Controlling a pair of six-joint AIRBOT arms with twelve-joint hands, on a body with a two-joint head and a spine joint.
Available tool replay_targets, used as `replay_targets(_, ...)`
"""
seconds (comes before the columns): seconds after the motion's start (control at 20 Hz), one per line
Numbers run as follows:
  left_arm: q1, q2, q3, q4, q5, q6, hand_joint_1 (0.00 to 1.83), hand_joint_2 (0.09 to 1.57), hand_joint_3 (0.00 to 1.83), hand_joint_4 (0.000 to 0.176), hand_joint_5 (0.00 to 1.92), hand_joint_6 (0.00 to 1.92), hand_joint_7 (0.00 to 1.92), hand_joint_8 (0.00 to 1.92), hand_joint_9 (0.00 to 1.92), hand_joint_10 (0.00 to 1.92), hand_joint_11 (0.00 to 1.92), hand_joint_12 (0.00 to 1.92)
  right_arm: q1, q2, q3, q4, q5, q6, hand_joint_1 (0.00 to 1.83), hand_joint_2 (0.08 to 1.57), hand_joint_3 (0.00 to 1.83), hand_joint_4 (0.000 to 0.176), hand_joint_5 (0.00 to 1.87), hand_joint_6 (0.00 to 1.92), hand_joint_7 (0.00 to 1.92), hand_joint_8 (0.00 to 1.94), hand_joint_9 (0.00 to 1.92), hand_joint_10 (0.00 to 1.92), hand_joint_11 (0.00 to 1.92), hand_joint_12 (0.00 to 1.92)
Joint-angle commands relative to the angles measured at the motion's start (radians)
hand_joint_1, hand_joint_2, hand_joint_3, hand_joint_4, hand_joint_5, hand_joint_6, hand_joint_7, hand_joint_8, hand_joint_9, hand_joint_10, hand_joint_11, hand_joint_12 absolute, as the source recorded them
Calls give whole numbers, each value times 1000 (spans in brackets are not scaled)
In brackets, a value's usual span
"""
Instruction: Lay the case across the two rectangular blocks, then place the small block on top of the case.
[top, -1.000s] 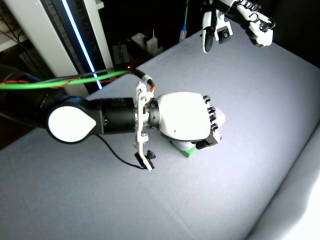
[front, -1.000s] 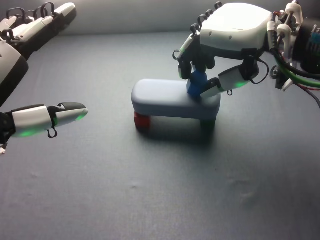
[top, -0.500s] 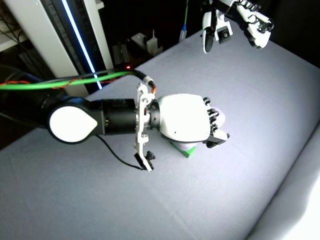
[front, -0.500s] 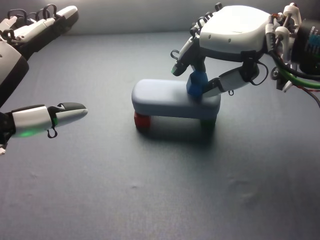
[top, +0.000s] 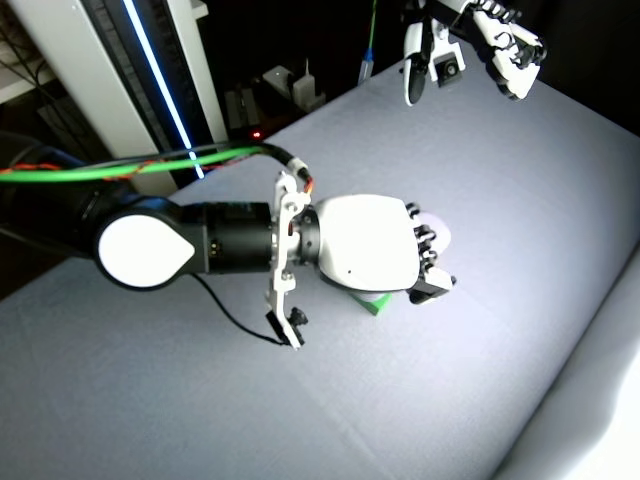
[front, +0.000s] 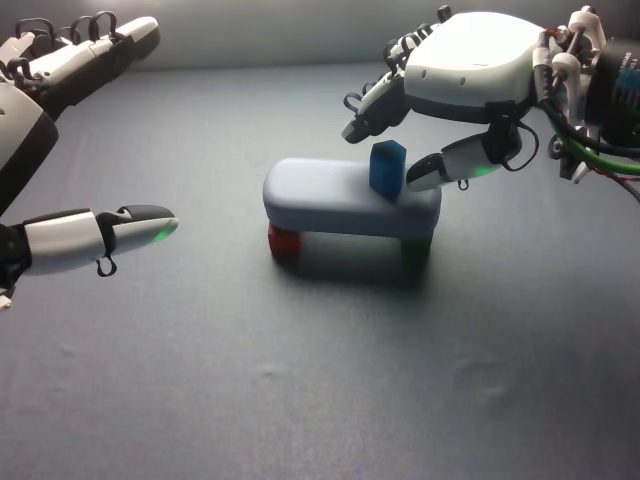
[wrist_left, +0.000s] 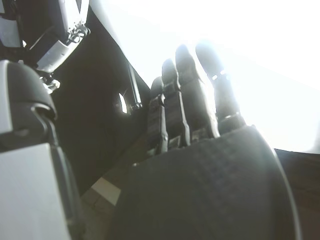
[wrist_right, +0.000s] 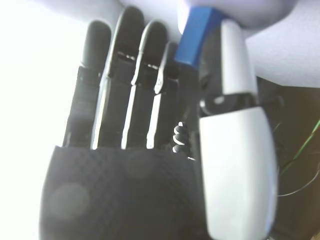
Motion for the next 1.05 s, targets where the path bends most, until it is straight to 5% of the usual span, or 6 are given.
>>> replay_targets(0.0,-7,2,-1,7,-127,-2,1013,924,0,0,265,0,340,2,375,4,0,1075,11,4,4,32,78,-1,1134,1014,0,0,690,0,802,18,794,146,334,1339)
replay_targets(0.15,-7,1,-1,7,-127,-2,1002,923,0,0,267,1,350,5,383,6,0,1068,11,4,4,32,78,-1,1083,1002,0,9,572,0,623,0,688,79,246,1224)
replay_targets(0.5,1,3,-4,1,-140,-7,1009,933,2,0,239,0,335,0,343,2,0,986,11,15,-33,79,123,-1,852,895,0,128,170,2,239,3,239,7,0,829)
replay_targets(0.6,7,10,-11,-3,-151,-7,935,965,15,0,208,0,315,0,325,0,0,929,11,61,-60,125,174,-2,869,922,4,76,173,2,263,7,231,5,0,723)
replay_targets(0.8,31,22,-24,-23,-193,-7,776,1001,27,0,129,1,247,0,260,0,0,879,-19,206,-162,256,314,-73,808,945,3,77,137,0,226,2,203,3,0,574)
replay_targets(1.0,59,30,-34,-40,-250,-13,470,1038,55,0,48,0,186,1,241,12,0,1447,-165,328,-266,438,550,-118,927,1003,5,64,142,4,234,7,251,12,0,495)
